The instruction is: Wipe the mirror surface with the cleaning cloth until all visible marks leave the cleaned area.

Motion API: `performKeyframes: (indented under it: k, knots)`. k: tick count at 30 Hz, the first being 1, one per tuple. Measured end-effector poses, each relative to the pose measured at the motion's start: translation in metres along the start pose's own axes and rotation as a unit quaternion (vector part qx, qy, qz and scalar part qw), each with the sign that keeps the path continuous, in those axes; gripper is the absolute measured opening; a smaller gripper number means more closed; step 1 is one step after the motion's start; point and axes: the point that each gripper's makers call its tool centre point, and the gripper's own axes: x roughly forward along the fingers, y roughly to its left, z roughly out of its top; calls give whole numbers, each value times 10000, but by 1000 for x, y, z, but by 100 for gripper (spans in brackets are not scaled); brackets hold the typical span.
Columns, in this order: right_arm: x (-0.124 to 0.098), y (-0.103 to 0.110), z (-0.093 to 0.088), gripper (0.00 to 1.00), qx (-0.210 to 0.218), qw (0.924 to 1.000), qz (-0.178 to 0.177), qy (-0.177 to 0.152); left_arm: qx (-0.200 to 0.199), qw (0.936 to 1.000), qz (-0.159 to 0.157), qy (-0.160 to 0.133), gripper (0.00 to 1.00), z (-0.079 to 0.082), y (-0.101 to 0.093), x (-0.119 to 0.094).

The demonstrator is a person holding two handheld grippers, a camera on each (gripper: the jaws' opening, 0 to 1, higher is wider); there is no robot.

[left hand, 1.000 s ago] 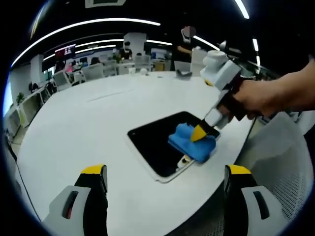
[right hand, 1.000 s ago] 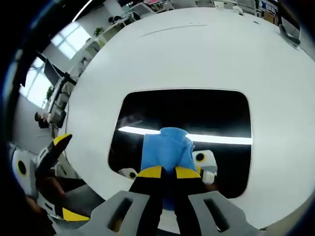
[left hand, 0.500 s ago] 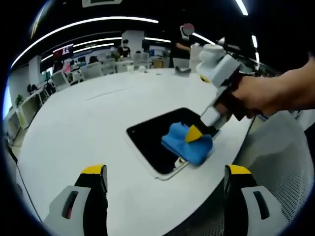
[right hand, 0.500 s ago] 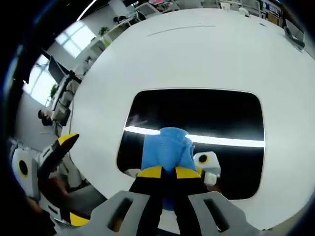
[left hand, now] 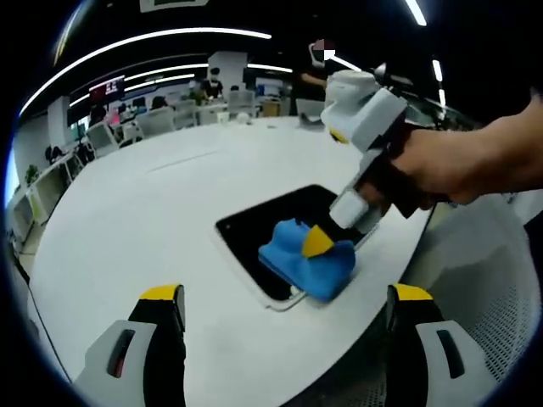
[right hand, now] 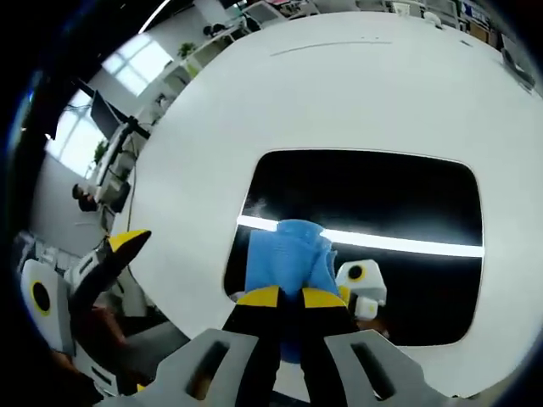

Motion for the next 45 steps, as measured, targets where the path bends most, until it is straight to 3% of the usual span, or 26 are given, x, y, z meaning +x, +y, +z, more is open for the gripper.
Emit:
performKeyframes:
  k: [19, 32, 45]
  knots:
    - [12, 27, 3, 1, -92, 9998, 154, 21, -79, 10000, 57, -19, 99, 0, 3, -1]
    - [13, 32, 5, 2, -48, 9996, 292, -36, -52, 10000, 38, -55, 99, 2, 3, 0]
    - [13, 32, 5, 2, -149, 9997, 173, -20, -83, 9999, 43, -73, 99, 2, 4, -1]
